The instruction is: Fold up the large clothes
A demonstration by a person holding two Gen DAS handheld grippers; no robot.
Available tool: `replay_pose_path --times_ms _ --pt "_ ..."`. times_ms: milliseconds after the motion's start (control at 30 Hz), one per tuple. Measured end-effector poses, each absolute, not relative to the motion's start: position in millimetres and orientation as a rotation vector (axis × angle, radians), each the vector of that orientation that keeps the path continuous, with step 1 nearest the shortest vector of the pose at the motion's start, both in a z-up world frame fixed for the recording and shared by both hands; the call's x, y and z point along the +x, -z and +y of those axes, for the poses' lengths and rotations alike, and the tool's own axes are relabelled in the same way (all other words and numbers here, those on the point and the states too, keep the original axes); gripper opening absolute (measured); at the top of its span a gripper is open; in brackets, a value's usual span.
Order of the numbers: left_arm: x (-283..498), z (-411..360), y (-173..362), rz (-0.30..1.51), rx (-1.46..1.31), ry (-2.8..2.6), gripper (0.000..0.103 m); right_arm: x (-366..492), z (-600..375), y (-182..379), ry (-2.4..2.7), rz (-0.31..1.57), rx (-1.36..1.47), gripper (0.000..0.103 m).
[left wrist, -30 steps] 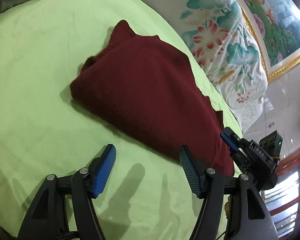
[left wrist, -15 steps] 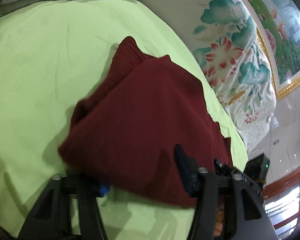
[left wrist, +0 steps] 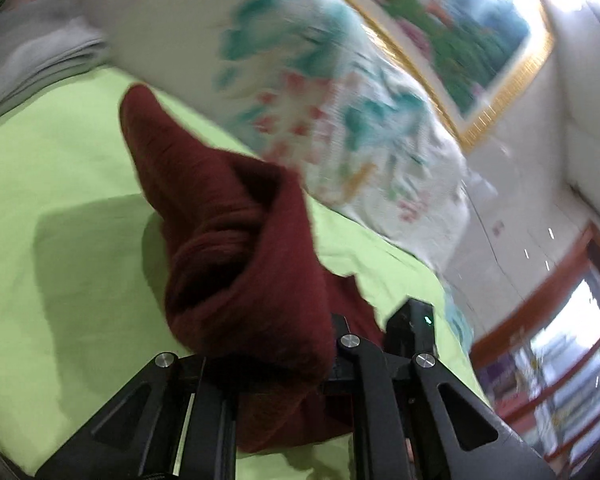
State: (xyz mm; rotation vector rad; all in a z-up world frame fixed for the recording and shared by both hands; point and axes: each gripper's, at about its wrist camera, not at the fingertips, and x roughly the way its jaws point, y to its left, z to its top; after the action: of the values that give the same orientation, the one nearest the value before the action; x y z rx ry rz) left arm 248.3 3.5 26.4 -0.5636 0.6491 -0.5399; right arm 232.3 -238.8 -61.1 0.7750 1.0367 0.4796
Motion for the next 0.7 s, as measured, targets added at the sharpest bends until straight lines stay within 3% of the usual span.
replay_pose_path --times_ms 100,133,200,267,500,567,700 --pt "254.7 -47.9 -28.9 0.676 -0.486 0.637 0.011 219.2 -293.6 61.5 -0.447 0.966 0.985 0.018" --pt "255.9 -63.4 -25.1 0.694 -0.459 0.662 0.011 213.7 -314.0 64.9 -0.44 0.929 1.07 0.03" --pt "259.7 -96.4 -9.2 0.751 -0.397 0.693 0.011 206.3 -339.8 69.9 -0.458 0.877 1.186 0.037" --pt "263.1 -124.5 12.6 0.815 -0.33 0.696 0.011 202.3 -350.5 67.9 -0.47 0.869 1.204 0.045" --pt "261.7 -137.9 24.3 0.821 -0.232 0.671 0.011 206.7 -351.8 66.2 -0.485 0.886 1.198 0.05" --pt "261.9 -136.7 22.7 0.816 -0.22 0.664 0.011 206.8 -353.9 63.9 -0.502 0.85 1.227 0.064" --pt "257.3 -136.6 21.6 0.81 -0.195 0.657 0.011 209.9 -360.8 55.2 -0.485 0.816 1.206 0.077"
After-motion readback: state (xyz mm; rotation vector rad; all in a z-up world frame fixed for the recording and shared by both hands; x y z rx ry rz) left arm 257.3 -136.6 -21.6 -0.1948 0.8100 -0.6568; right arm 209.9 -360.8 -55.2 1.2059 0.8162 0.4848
